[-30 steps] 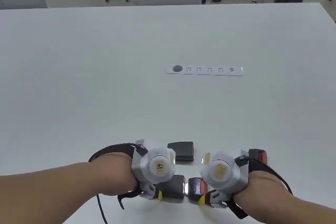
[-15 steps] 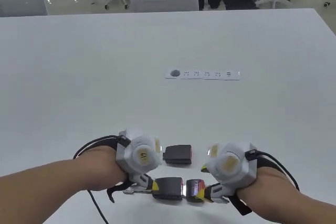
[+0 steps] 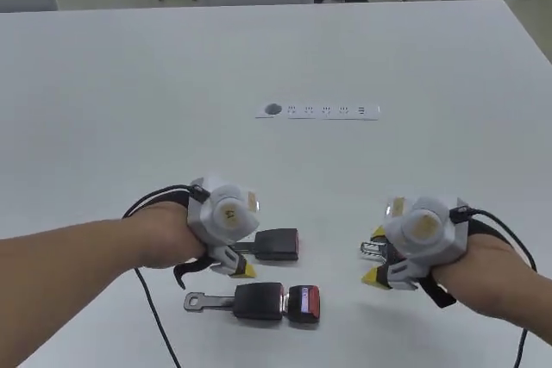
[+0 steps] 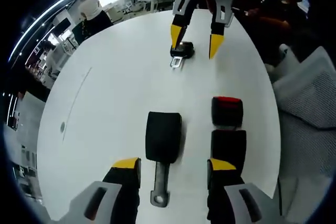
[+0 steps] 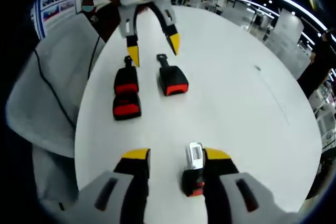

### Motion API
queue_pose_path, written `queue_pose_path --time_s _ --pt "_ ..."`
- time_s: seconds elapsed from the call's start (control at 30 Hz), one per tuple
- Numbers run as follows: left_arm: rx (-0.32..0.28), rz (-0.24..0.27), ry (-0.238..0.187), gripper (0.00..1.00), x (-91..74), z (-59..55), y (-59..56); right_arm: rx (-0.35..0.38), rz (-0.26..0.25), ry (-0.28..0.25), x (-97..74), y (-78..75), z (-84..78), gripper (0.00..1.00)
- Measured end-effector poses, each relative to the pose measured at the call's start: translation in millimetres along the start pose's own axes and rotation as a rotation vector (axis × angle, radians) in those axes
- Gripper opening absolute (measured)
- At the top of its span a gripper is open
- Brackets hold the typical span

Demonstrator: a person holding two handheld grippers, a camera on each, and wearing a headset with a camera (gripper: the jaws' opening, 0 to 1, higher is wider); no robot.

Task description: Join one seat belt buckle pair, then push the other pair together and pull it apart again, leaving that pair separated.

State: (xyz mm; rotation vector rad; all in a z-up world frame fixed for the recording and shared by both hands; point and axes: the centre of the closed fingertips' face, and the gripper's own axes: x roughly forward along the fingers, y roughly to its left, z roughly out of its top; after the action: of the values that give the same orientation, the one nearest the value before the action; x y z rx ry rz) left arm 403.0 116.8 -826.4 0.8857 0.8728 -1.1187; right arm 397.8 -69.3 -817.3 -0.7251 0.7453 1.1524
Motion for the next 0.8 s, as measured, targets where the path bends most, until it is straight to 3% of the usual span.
queue_pose_path --time_s 0.17,0.27,0.5,0.63,0.67,0.7,0.8 --pt "0.017 -0.034 0.015 0.57 13.7 9.5 7.6 0.022 -0.016 0.022 -6.0 -20.0 -24.2 0.42" --pt "0.038 -0.055 0.029 0.56 22.9 9.8 9.7 0.015 -0.003 0.042 -0.9 -26.7 -36.7 0.42" --pt "0.04 -0.102 0.044 0.46 31.9 5.5 9.1 0.008 0.067 0.064 11.9 -24.8 -41.9 0.38" --pt "0.066 -0.122 0.064 0.41 36.2 0.7 6.8 -0.017 0.084 0.078 16.9 -26.3 -43.0 0.35" --pt "0.088 -0.116 0.086 0.38 34.9 -2.0 7.5 -0.012 0.086 0.086 17.4 -26.8 -44.3 0.33" --pt "0.096 -0.132 0.074 0.35 34.5 0.7 4.5 -0.02 0.091 0.083 17.6 -26.7 -43.2 0.33" --pt "0.093 -0.115 0.078 0.32 34.7 -1.2 9.5 -0.052 0.108 0.11 19.2 -26.8 -43.3 0.32"
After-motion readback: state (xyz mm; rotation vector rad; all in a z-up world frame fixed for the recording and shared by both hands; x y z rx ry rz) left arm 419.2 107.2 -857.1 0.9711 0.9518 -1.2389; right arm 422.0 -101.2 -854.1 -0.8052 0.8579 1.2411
